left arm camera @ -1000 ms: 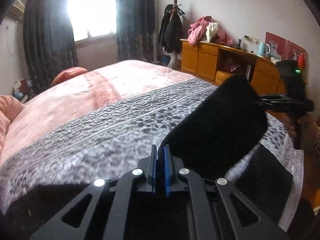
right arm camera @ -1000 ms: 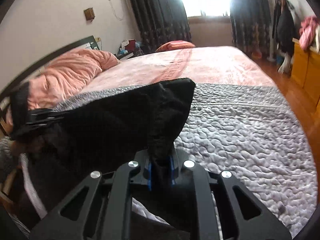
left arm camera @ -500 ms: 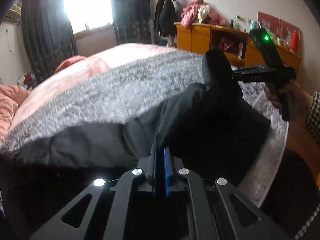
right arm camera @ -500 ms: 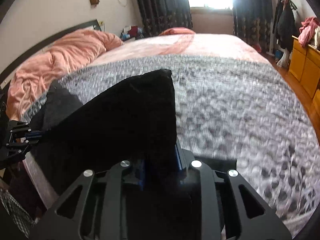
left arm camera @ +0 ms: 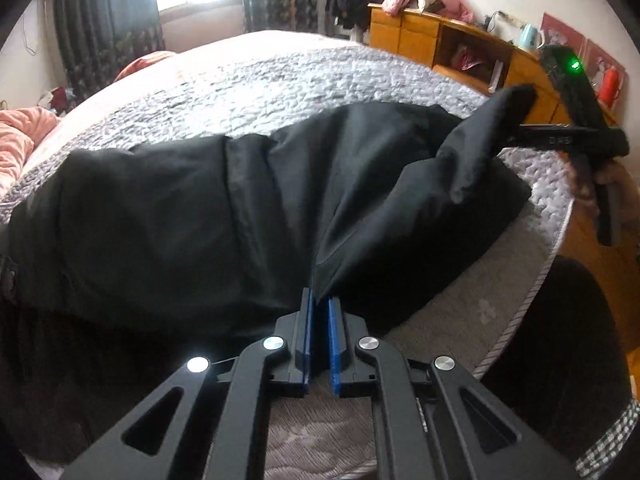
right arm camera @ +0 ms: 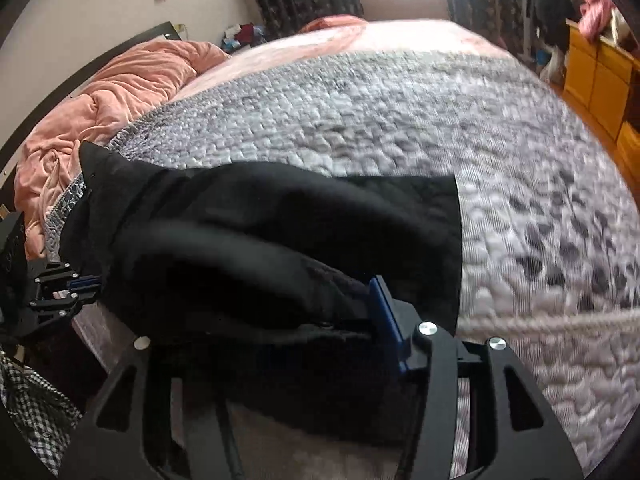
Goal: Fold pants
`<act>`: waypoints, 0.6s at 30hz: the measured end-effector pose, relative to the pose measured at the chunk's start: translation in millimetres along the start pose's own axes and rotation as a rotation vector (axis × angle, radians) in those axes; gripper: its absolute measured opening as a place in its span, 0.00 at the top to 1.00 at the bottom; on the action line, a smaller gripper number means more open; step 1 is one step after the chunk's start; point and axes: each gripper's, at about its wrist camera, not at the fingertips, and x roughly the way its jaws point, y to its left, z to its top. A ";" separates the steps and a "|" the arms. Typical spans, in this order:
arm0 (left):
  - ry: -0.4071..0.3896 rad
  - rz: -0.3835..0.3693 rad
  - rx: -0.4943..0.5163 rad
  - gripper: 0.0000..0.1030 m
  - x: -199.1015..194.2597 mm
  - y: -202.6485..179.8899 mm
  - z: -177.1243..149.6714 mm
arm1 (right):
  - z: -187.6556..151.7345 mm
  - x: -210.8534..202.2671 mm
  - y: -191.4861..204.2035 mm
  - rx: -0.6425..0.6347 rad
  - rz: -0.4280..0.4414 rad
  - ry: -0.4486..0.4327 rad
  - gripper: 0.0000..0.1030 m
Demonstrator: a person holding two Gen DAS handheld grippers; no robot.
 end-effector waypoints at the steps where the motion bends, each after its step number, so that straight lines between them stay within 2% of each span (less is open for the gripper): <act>1: 0.008 0.003 -0.005 0.94 3.7 -0.6 -0.2 | -2.6 -1.6 -4.5 0.021 0.008 0.012 0.47; 4: 0.047 -0.005 -0.072 0.93 17.7 5.3 1.0 | -9.7 -10.4 -14.2 0.077 0.013 0.044 0.41; 5: 0.051 -0.004 -0.081 0.93 21.1 5.8 1.4 | -12.5 -14.3 -18.5 0.100 0.016 0.053 0.36; 8: 0.053 0.006 -0.079 0.93 26.9 3.8 5.5 | -21.0 -28.2 -35.8 0.189 0.023 0.053 0.33; 12: 0.055 0.023 -0.055 0.93 29.5 -0.2 6.1 | -30.0 -49.0 -53.9 0.349 0.147 -0.015 0.33; 15: 0.055 0.029 -0.053 0.93 30.0 0.5 4.8 | -27.1 -62.4 -57.8 0.423 0.206 -0.081 0.31; 18: 0.056 0.040 -0.039 0.93 30.5 -2.9 5.4 | -19.7 -64.3 -57.1 0.460 0.226 -0.084 0.23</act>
